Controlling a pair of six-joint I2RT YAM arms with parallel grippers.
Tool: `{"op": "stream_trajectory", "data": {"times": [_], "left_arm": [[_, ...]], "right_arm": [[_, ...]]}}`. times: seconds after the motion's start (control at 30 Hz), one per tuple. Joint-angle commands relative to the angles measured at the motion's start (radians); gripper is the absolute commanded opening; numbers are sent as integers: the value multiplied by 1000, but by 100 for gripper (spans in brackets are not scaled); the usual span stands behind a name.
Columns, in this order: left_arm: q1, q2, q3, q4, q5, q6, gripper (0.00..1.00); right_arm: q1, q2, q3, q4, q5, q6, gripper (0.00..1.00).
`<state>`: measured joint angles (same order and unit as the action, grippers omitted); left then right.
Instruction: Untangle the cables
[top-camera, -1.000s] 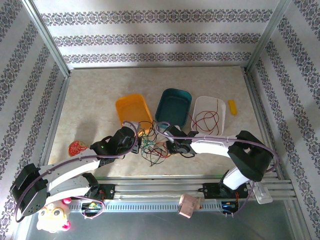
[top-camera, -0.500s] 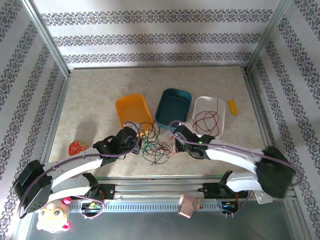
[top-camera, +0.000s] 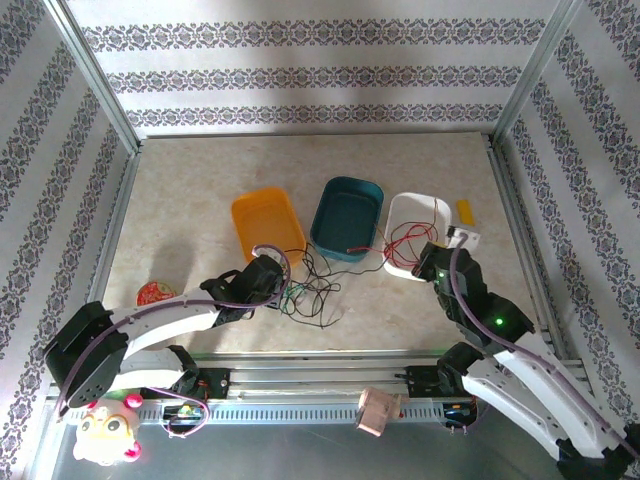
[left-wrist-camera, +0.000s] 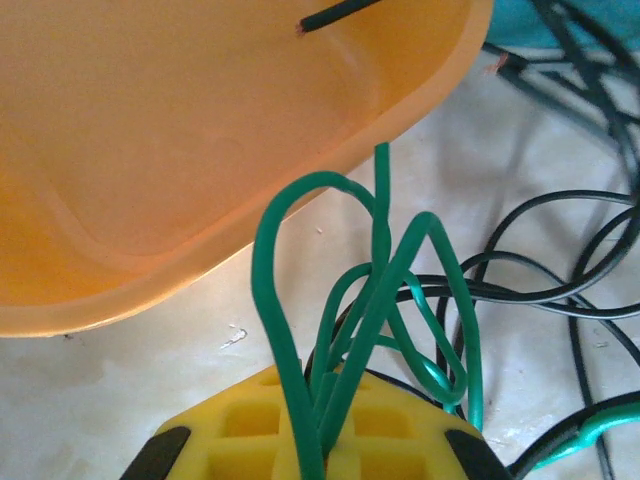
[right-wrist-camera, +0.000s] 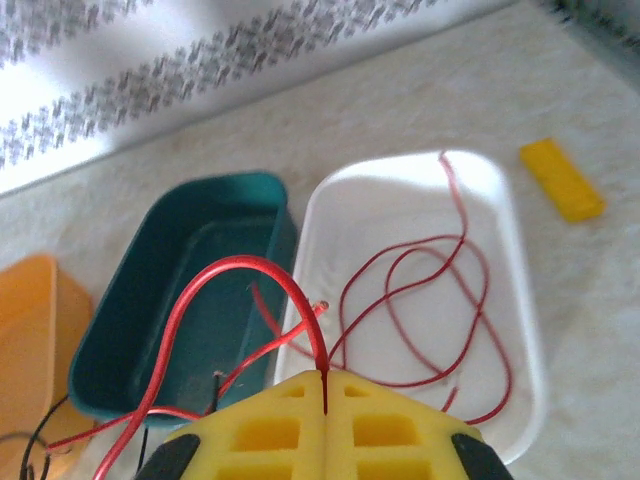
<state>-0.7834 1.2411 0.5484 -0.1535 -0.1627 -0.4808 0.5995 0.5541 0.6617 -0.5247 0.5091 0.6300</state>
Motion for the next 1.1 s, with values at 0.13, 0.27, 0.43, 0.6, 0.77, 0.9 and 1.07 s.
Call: {"op": "stream_trajectory", "data": {"times": [0.13, 0.27, 0.43, 0.6, 0.77, 0.9, 1.07], "left_arm": [[10, 33, 28, -6, -40, -25, 0], [10, 40, 28, 1, -6, 2, 0], [-13, 8, 57, 46, 130, 103, 45], [-69, -19, 139, 60, 147, 209, 68], [-163, 43, 247, 83, 187, 306, 76], [-210, 143, 318, 147, 216, 329, 79], [-226, 282, 382, 266, 255, 301, 79]], "right_arm": [[-58, -61, 69, -49, 42, -106, 3], [-58, -21, 94, -65, -8, -156, 4], [-47, 28, 82, -12, -166, -151, 4], [-41, 63, 67, 22, -196, -78, 4], [-38, 119, 81, 24, -244, -6, 4], [-35, 141, 84, 34, -283, 48, 4], [-33, 137, 82, 45, -310, 97, 4]]}}
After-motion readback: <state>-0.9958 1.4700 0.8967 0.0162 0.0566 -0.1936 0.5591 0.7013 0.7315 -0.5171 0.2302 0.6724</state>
